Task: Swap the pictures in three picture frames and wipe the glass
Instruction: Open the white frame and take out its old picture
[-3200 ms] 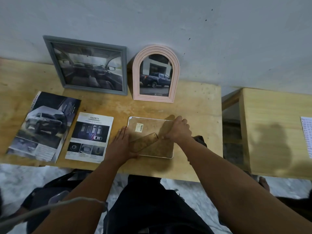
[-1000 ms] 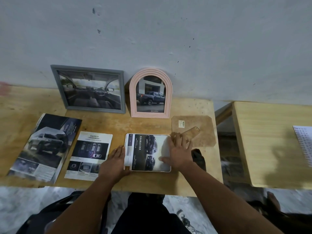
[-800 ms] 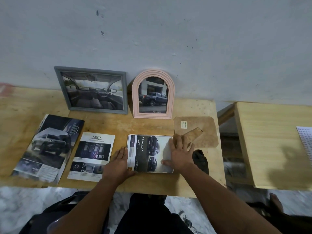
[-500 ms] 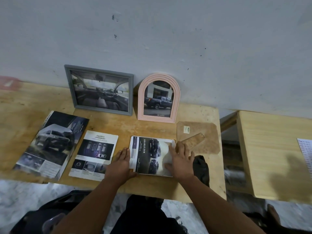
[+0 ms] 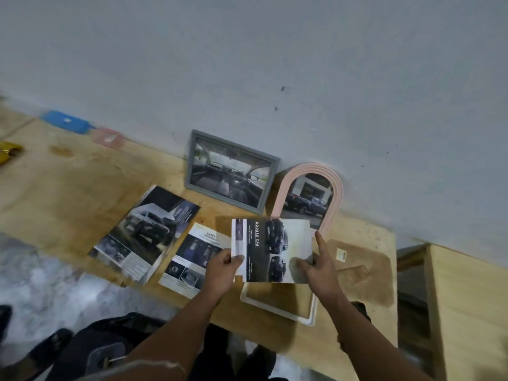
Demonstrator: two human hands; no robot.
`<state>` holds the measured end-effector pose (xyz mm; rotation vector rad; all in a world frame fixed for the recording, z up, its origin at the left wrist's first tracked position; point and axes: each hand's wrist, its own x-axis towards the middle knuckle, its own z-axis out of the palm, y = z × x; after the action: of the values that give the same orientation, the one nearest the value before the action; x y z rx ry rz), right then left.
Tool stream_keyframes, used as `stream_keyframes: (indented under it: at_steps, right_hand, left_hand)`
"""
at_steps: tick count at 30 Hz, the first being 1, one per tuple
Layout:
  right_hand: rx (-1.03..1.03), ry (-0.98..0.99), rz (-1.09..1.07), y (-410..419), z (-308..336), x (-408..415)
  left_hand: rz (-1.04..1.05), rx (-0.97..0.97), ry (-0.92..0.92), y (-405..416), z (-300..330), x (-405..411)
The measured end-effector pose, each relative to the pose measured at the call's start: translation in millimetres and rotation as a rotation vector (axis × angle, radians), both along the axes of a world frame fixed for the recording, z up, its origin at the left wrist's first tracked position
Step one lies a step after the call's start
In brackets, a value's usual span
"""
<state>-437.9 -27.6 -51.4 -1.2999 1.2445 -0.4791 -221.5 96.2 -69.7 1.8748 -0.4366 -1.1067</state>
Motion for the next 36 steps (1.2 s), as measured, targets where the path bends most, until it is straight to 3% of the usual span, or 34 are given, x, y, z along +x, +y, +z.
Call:
stream_keyframes:
  at_steps: [5,10,17,22,24,26,28,32,36]
  right_hand:
    - [0.005,0.204,0.210,-7,3,78]
    - [-0.040,0.209,0.329,6,0,184]
    - [-0.196,0.361,0.585,32,-37,316]
    - [-0.238,0.420,0.652,46,-54,350]
    - [-0.235,0.466,0.628,50,-61,340]
    - [-0.366,0.615,0.634,49,-65,317]
    - [-0.456,0.764,0.675,48,-65,292]
    - [-0.439,0.989,0.844,47,-73,257]
    - [-0.424,0.994,0.812,41,-78,259]
  left_hand:
    - [0.281,-0.005,-0.003,25,6,63]
    - [0.436,-0.003,-0.097,71,0,127]
    - [0.454,0.235,-0.215,133,-26,204]
    - [0.327,0.361,-0.298,158,-42,232]
    - [0.239,0.485,-0.447,168,-51,236]
    - [0.116,0.584,-0.587,169,-59,235]
    - [-0.024,0.585,-0.667,165,-63,233]
    - [-0.360,0.554,-0.714,153,-68,228]
    - [-0.405,0.573,-0.725,148,-70,229]
